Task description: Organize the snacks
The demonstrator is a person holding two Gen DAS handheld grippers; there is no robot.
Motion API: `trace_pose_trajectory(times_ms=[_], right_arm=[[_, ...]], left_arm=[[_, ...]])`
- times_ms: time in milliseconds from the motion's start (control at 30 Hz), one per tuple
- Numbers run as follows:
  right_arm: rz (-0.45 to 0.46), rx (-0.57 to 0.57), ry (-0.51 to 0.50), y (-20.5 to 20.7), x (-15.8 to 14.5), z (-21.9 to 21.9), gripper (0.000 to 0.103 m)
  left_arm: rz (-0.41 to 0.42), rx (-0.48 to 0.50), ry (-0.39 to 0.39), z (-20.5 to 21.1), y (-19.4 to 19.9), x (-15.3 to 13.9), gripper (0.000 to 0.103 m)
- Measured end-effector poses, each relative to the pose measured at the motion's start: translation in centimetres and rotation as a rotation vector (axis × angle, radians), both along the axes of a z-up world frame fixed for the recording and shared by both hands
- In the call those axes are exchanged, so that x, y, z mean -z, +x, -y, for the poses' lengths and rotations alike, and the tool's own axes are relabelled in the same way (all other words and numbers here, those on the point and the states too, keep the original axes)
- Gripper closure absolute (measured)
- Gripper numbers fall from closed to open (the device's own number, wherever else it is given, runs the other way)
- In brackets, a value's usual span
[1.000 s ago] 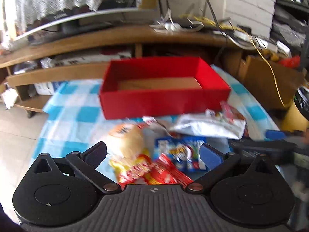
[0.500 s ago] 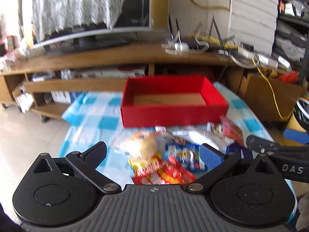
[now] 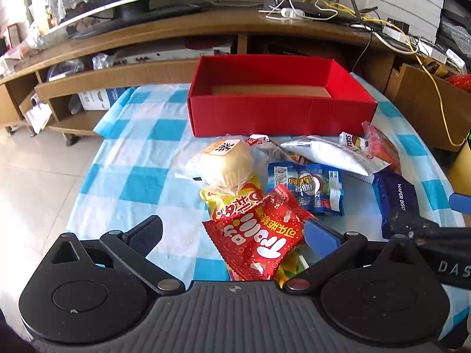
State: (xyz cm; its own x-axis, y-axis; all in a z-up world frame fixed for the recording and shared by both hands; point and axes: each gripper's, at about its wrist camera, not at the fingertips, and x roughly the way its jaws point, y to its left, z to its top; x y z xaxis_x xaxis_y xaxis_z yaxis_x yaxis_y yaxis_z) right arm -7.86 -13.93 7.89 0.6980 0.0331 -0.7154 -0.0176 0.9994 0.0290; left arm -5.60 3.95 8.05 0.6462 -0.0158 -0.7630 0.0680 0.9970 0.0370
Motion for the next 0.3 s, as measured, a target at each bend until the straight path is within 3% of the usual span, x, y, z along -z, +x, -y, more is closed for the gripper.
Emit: trace_pose_trajectory(times_ms=[300], right_arm=[[-0.030,0.000,-0.004,0.41,0.48,-0.23,0.000]], left_arm=[[-0.047,-0.010,-0.004,0.03,0.40,0.45,0.000]])
